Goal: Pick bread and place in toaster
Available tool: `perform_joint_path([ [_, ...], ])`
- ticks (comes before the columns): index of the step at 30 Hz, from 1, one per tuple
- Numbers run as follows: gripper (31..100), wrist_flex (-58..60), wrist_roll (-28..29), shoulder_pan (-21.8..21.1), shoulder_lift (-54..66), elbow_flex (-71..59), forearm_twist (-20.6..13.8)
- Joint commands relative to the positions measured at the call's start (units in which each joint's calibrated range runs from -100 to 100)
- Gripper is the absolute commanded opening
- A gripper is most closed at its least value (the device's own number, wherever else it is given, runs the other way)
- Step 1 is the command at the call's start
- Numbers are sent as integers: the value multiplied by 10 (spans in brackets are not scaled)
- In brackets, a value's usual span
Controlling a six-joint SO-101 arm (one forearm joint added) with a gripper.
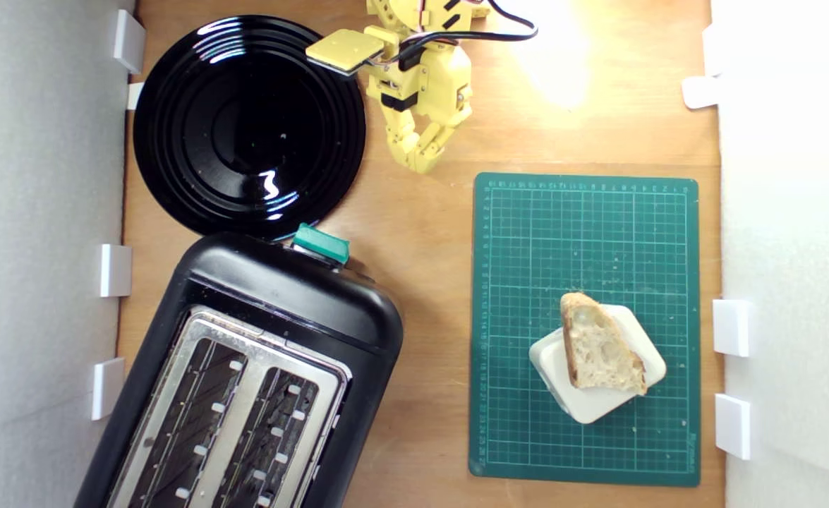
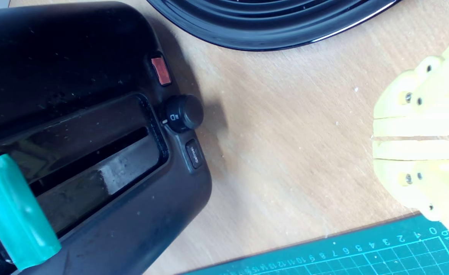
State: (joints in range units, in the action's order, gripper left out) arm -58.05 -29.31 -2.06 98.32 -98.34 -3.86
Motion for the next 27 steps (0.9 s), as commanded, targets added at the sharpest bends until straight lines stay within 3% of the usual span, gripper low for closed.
perform_joint_path([
  [1,430,-3,1,4,0,-2,-3],
  [21,430,-3,1,-6,1,-2,3],
  [27,430,-2,1,-43,1,0,5],
])
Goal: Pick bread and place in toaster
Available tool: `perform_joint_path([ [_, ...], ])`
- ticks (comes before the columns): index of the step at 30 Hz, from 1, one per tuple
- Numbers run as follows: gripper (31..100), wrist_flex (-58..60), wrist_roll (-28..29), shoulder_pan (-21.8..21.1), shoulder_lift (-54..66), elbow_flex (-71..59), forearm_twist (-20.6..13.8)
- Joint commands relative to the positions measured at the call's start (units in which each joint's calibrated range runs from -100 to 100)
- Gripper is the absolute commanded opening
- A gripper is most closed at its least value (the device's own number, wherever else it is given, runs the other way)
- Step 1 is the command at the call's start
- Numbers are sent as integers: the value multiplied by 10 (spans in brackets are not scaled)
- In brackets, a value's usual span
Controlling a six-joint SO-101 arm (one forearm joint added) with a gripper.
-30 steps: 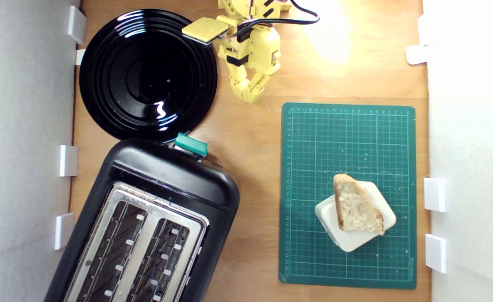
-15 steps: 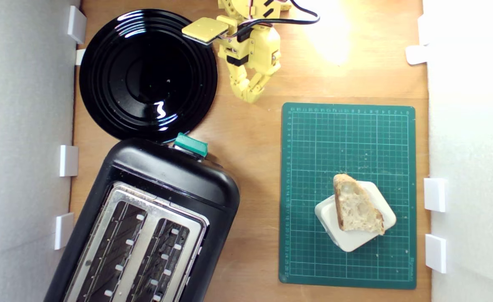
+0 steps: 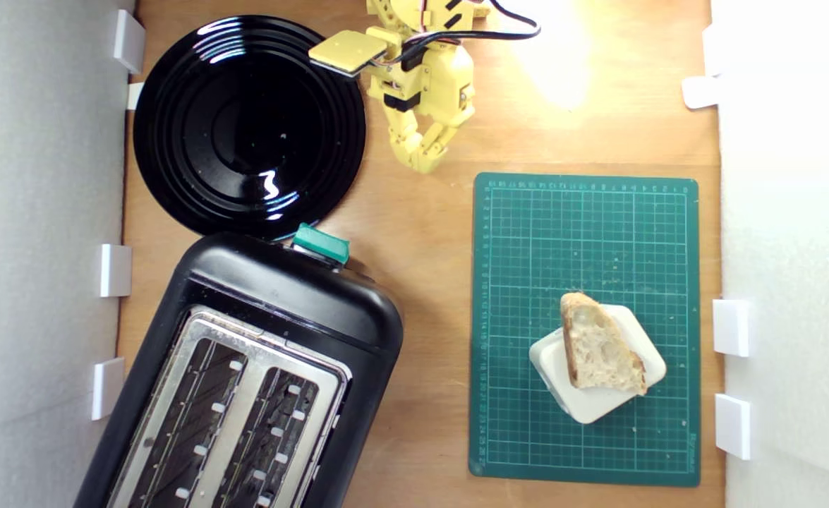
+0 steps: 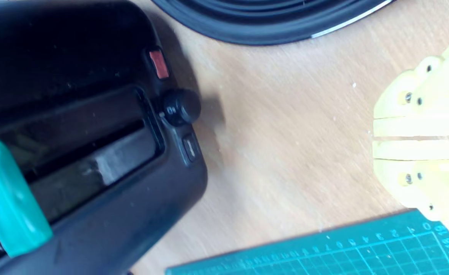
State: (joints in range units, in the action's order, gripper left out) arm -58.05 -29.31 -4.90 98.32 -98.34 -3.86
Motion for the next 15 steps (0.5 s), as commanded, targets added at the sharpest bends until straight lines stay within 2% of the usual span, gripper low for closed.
perform_joint_path([
  [1,430,-2,1,-20,0,2,5],
  [2,430,-1,1,-23,0,2,8],
  [4,430,4,-2,-23,-1,12,44],
  [7,430,48,-2,-24,-15,20,75],
  [13,430,118,9,-35,-131,101,88],
  [15,430,128,30,-41,-181,146,104],
])
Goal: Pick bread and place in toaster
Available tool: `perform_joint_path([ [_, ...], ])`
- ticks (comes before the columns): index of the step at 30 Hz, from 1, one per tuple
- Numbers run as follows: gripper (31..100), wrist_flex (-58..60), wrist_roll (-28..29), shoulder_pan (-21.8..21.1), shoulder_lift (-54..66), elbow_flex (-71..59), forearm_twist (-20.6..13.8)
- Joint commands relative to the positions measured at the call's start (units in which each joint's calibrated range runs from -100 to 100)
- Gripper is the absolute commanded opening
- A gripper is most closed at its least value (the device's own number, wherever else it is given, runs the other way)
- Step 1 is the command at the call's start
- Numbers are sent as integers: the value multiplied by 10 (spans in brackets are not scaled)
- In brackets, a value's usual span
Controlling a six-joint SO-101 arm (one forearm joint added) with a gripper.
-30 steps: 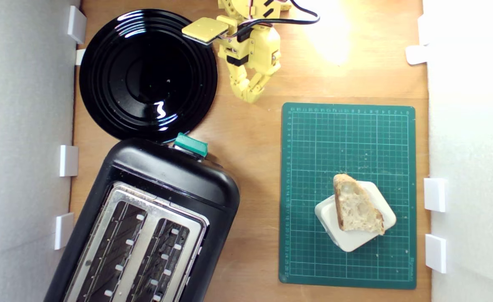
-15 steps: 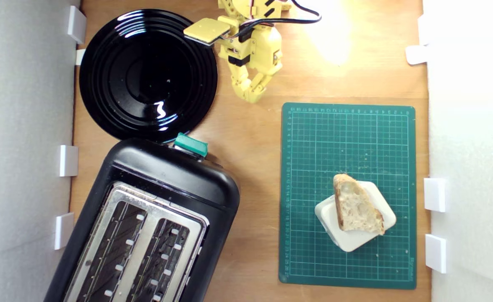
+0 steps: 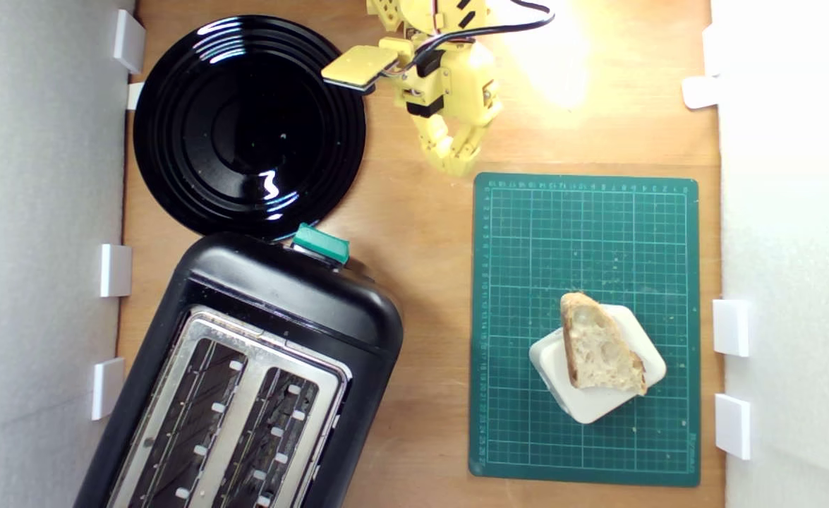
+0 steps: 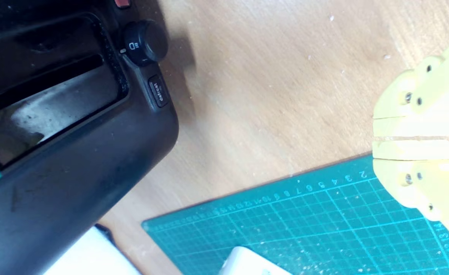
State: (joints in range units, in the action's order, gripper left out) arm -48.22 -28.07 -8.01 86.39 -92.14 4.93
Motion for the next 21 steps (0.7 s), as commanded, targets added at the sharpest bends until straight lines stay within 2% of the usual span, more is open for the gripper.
perform_joint_path([
  [1,430,39,26,-13,-89,103,22],
  [3,430,68,52,-30,-150,147,31],
  [6,430,74,83,-50,-194,188,25],
  [9,430,82,119,-54,-231,220,25],
  [13,430,174,142,-60,-264,210,23],
  [14,430,201,147,-70,-277,207,17],
  [16,430,255,167,-106,-315,202,-26],
  [21,430,393,256,-125,-408,199,-89],
])
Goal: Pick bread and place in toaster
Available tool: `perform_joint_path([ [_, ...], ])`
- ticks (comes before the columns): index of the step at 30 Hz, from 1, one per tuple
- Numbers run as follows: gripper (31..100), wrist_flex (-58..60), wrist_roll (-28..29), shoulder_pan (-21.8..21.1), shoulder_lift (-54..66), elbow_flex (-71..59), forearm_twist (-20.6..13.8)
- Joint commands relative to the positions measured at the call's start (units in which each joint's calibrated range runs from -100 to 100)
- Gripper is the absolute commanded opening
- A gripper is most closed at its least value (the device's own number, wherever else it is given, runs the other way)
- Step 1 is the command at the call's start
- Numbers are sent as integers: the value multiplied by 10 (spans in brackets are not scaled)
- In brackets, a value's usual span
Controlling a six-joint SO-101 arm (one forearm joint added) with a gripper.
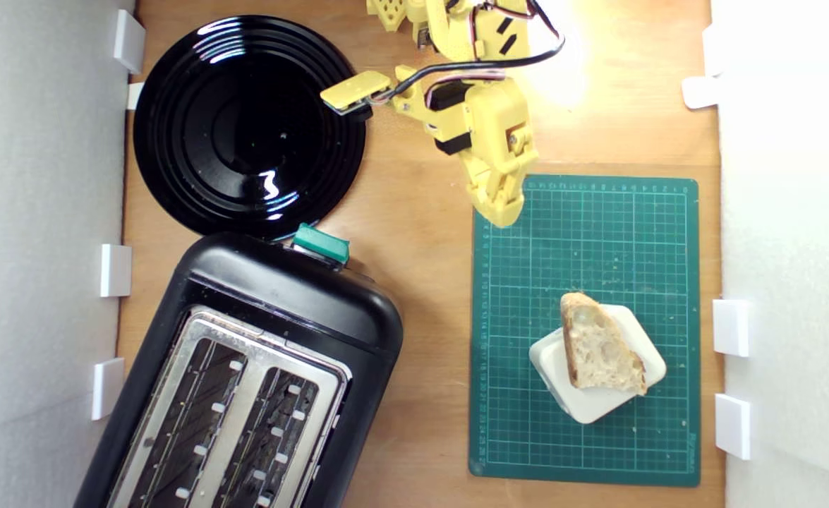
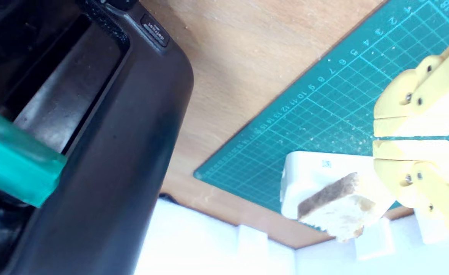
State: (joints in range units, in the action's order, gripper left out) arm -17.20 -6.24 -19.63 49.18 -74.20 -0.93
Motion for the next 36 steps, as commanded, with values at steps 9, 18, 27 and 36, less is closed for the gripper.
perform_joint_path([
  [9,430,336,55,-8,-226,12,-48],
  [18,430,501,55,-3,-369,9,-144],
  [27,430,617,52,5,-461,-1,-177],
  [36,430,640,54,29,-482,-6,-219],
])
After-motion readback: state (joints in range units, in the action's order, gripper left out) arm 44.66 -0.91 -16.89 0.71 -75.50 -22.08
